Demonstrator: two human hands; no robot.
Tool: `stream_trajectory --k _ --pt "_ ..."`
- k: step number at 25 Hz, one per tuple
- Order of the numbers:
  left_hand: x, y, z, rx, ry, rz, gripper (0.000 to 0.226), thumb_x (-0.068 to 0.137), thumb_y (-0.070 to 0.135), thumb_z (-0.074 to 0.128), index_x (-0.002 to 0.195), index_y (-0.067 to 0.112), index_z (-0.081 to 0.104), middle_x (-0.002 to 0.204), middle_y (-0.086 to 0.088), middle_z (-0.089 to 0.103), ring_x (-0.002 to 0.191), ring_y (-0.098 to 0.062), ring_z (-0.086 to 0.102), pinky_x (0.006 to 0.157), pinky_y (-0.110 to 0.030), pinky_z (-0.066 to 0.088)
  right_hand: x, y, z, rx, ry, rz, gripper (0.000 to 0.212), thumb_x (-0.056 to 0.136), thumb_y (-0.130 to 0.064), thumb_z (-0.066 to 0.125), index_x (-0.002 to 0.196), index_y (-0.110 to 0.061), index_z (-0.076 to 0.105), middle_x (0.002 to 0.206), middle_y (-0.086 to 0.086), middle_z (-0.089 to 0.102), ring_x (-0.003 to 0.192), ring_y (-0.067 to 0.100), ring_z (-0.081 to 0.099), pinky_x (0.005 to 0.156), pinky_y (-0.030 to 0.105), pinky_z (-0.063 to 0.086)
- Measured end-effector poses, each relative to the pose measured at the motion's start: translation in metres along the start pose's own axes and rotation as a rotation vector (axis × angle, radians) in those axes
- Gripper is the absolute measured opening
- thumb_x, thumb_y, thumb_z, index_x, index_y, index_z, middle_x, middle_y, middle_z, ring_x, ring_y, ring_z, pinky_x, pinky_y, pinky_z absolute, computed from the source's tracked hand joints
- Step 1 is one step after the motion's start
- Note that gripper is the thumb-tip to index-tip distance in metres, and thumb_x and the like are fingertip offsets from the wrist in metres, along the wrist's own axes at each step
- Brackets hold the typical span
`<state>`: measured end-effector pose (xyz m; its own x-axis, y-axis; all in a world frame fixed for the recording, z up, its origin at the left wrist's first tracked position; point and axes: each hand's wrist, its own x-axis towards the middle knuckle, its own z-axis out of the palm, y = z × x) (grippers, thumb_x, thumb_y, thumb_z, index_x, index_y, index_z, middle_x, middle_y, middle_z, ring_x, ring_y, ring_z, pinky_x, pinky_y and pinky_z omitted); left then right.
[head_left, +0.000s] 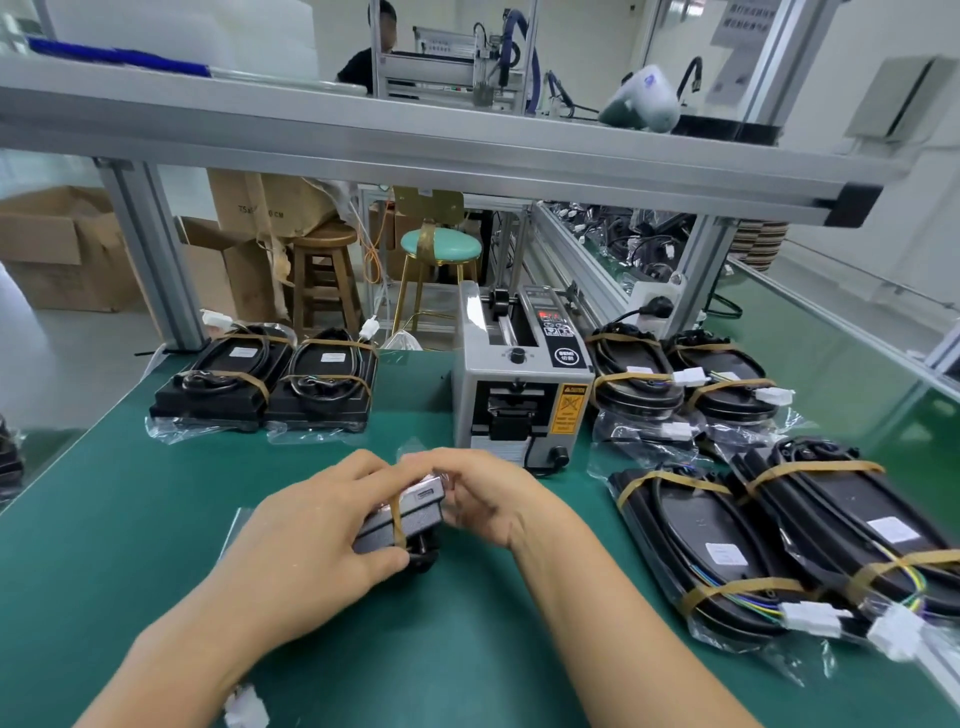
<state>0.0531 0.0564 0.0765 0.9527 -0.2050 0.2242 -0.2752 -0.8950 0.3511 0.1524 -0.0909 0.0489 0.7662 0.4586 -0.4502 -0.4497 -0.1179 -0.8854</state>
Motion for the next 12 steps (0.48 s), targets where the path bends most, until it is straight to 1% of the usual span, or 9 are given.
stream_trajectory --k 1,3,4,5,7,8,9,10,12 --pt "0.002 -0.001 0.001 -0.064 0.006 -0.025 0.065 0.075 0.047 0.069 0.122 0.069 0.03 0.112 0.03 0.045 0.092 0.002 0.052 0.077 -0.019 0.04 -0.003 0.005 -0.005 0.032 0.071 -0.015 0.006 0.081 -0.025 0.071 0.077 -0.022 0.068 0.082 -0.007 0.066 0.083 0.01 0.058 0.085 0.03 0.037" --pt "0.001 -0.001 0.004 -0.123 0.035 -0.091 0.056 0.069 0.044 0.076 0.117 0.054 0.048 0.11 0.035 0.046 0.094 0.002 0.053 0.08 -0.02 0.041 -0.01 0.014 -0.018 0.095 0.424 -0.169 0.009 0.083 -0.022 0.07 0.075 -0.022 0.069 0.079 -0.008 0.067 0.073 0.006 0.058 0.069 0.018 0.042" --pt "0.0 0.0 0.006 -0.116 0.051 -0.119 0.055 0.067 0.044 0.077 0.116 0.05 0.052 0.11 0.039 0.044 0.093 0.002 0.053 0.079 -0.021 0.041 -0.013 0.015 -0.026 0.14 0.62 -0.276 0.013 0.084 -0.018 0.068 0.072 -0.022 0.069 0.073 -0.01 0.065 0.067 0.005 0.055 0.062 0.012 0.043" --pt "0.0 0.002 0.008 -0.096 0.061 -0.137 0.055 0.066 0.045 0.078 0.115 0.049 0.054 0.112 0.042 0.04 0.093 0.001 0.054 0.078 -0.022 0.042 -0.015 0.015 -0.033 0.178 0.752 -0.361 0.018 0.084 -0.015 0.066 0.068 -0.021 0.069 0.065 -0.012 0.061 0.063 0.006 0.051 0.06 0.011 0.042" --pt "-0.001 0.008 0.01 -0.048 0.062 -0.155 0.056 0.065 0.048 0.076 0.116 0.048 0.053 0.121 0.046 0.032 0.098 -0.001 0.056 0.077 -0.022 0.042 -0.014 0.008 -0.042 0.189 0.848 -0.437 0.026 0.086 -0.014 0.064 0.061 -0.022 0.066 0.059 -0.016 0.057 0.061 0.006 0.049 0.065 0.016 0.042" --pt "-0.001 0.01 0.01 -0.032 0.062 -0.165 0.057 0.066 0.049 0.075 0.119 0.049 0.051 0.125 0.046 0.032 0.103 -0.001 0.055 0.078 -0.021 0.041 -0.012 0.002 -0.043 0.174 0.865 -0.446 0.028 0.087 -0.014 0.064 0.061 -0.024 0.066 0.062 -0.019 0.06 0.063 0.003 0.052 0.067 0.016 0.042" --pt "-0.001 0.011 0.01 -0.026 0.063 -0.176 0.059 0.068 0.05 0.074 0.122 0.05 0.049 0.123 0.042 0.038 0.106 0.0 0.053 0.078 -0.019 0.038 -0.009 -0.003 -0.042 0.162 0.878 -0.441 0.028 0.087 -0.015 0.065 0.062 -0.026 0.066 0.068 -0.02 0.063 0.069 -0.001 0.056 0.069 0.016 0.042" --pt "-0.002 0.011 0.01 -0.025 0.064 -0.19 0.061 0.069 0.051 0.073 0.124 0.051 0.047 0.113 0.037 0.046 0.106 0.0 0.052 0.077 -0.019 0.036 -0.006 -0.006 -0.042 0.166 0.891 -0.425 0.026 0.087 -0.015 0.066 0.064 -0.027 0.066 0.074 -0.019 0.065 0.075 -0.001 0.058 0.072 0.017 0.043" --pt "-0.004 0.013 0.01 -0.025 0.068 -0.205 0.061 0.07 0.052 0.071 0.125 0.054 0.044 0.095 0.032 0.048 0.105 0.0 0.049 0.077 -0.018 0.034 0.002 -0.009 -0.042 0.192 0.921 -0.381 0.022 0.087 -0.017 0.068 0.068 -0.027 0.066 0.079 -0.014 0.066 0.084 0.008 0.06 0.08 0.025 0.044"
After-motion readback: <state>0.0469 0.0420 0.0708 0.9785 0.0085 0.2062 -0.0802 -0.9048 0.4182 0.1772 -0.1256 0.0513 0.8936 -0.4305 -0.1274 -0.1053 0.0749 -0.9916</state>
